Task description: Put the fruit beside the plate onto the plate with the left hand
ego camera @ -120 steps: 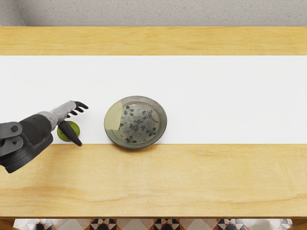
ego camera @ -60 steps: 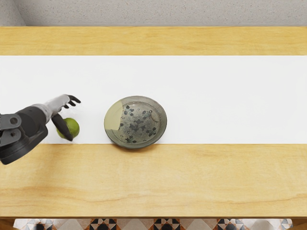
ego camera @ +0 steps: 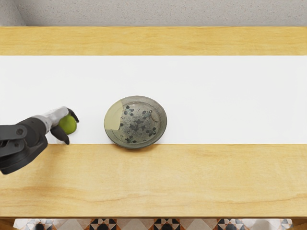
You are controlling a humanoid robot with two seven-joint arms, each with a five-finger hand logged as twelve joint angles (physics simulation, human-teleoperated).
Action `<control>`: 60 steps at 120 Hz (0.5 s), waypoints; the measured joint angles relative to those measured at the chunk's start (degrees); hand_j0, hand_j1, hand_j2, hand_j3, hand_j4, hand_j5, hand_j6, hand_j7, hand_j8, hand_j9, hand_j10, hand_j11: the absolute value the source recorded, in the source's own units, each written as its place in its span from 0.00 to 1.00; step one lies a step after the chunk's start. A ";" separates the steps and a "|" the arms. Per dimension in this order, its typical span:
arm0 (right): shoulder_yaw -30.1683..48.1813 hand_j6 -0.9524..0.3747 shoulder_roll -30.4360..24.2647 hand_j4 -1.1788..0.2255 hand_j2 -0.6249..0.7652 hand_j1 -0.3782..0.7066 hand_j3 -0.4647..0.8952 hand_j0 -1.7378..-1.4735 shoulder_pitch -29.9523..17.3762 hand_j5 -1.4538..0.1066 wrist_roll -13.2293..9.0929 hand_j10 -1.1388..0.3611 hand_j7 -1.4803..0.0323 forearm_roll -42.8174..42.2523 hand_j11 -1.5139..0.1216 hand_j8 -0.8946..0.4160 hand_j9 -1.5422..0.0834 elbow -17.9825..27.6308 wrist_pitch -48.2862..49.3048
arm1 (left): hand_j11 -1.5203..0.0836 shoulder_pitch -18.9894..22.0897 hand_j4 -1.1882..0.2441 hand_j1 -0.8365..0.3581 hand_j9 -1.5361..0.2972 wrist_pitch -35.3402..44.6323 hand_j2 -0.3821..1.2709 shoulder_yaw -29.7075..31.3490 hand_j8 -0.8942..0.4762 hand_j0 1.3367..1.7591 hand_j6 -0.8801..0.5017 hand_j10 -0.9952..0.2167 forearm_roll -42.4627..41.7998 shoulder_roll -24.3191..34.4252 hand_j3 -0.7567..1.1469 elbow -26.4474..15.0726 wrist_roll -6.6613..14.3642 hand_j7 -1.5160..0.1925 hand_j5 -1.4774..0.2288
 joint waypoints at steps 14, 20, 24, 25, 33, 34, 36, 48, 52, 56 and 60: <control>0.00 0.70 0.00 0.82 0.45 0.05 0.34 0.30 0.00 0.91 0.00 0.74 0.96 0.00 0.91 0.67 0.93 0.00 0.00 | 0.41 -0.04 0.54 0.34 0.37 0.16 0.27 0.07 0.71 0.73 0.64 0.76 -0.87 -0.01 0.60 -0.19 -0.06 0.35 0.40; 0.00 0.70 0.00 0.82 0.45 0.05 0.34 0.30 0.00 0.91 0.00 0.74 0.96 0.00 0.91 0.67 0.93 0.00 0.00 | 0.40 0.01 0.57 0.32 0.41 0.10 0.28 0.08 0.72 0.72 0.66 0.79 -0.95 -0.02 0.55 -0.26 -0.13 0.34 0.38; 0.00 0.70 0.00 0.82 0.45 0.05 0.34 0.30 0.00 0.91 0.00 0.74 0.96 0.00 0.91 0.67 0.93 0.00 0.00 | 0.37 0.03 0.58 0.30 0.36 0.09 0.29 0.09 0.77 0.72 0.69 0.83 -1.21 -0.07 0.54 -0.31 -0.13 0.33 0.37; 0.00 0.70 0.00 0.82 0.45 0.05 0.34 0.30 0.00 0.91 0.00 0.74 0.96 0.00 0.91 0.67 0.93 0.00 0.00 | 0.37 -0.01 0.59 0.30 0.34 0.07 0.29 0.09 0.77 0.72 0.69 0.83 -1.38 -0.08 0.54 -0.32 -0.14 0.33 0.36; 0.00 0.70 0.00 0.82 0.45 0.05 0.34 0.30 0.00 0.91 0.00 0.74 0.96 0.00 0.91 0.67 0.93 0.00 0.00 | 0.40 -0.78 0.59 0.29 0.39 -0.13 0.31 0.15 0.75 0.72 0.66 0.81 -3.27 0.00 0.51 -0.37 0.00 0.36 0.33; 0.00 0.70 0.00 0.82 0.45 0.05 0.34 0.30 0.00 0.91 0.00 0.74 0.96 0.00 0.91 0.67 0.93 0.00 0.00 | 0.41 -0.84 0.60 0.29 0.40 -0.17 0.31 0.15 0.74 0.72 0.66 0.81 -3.43 0.00 0.50 -0.38 0.00 0.36 0.33; 0.00 0.70 0.00 0.82 0.45 0.05 0.34 0.30 0.00 0.91 0.00 0.74 0.96 0.00 0.91 0.67 0.93 0.00 0.00 | 0.41 -0.93 0.60 0.28 0.41 -0.25 0.31 0.15 0.74 0.72 0.66 0.81 -3.68 0.03 0.49 -0.39 -0.02 0.36 0.33; 0.00 0.70 0.00 0.82 0.45 0.05 0.34 0.30 0.00 0.91 0.00 0.74 0.96 0.00 0.91 0.67 0.93 0.00 0.00 | 0.58 -2.04 0.56 0.32 0.44 -0.64 0.30 0.22 0.61 0.73 0.51 0.62 -5.35 0.60 0.46 -0.43 -0.02 0.47 0.29; 0.00 0.70 0.00 0.82 0.45 0.05 0.34 0.30 0.00 0.91 0.01 0.74 0.96 0.00 0.91 0.67 0.93 0.00 0.00 | 0.53 -2.70 0.52 0.34 0.41 -0.70 0.30 0.27 0.53 0.72 0.49 0.55 -5.94 0.96 0.45 -0.45 0.22 0.43 0.27; 0.00 0.70 0.00 0.82 0.45 0.05 0.34 0.30 0.00 0.91 0.01 0.74 0.96 0.00 0.91 0.67 0.93 0.00 0.00 | 0.48 -4.13 0.50 0.37 0.38 -0.97 0.30 0.32 0.52 0.72 0.47 0.49 -6.72 1.94 0.44 -0.61 0.41 0.40 0.25; 0.00 0.70 0.00 0.82 0.45 0.05 0.34 0.30 0.00 0.91 0.01 0.74 0.96 0.00 0.91 0.67 0.93 0.00 0.00 | 0.44 -5.95 0.48 0.38 0.35 -1.36 0.30 0.35 0.51 0.72 0.47 0.43 -7.45 3.25 0.43 -0.90 0.53 0.37 0.24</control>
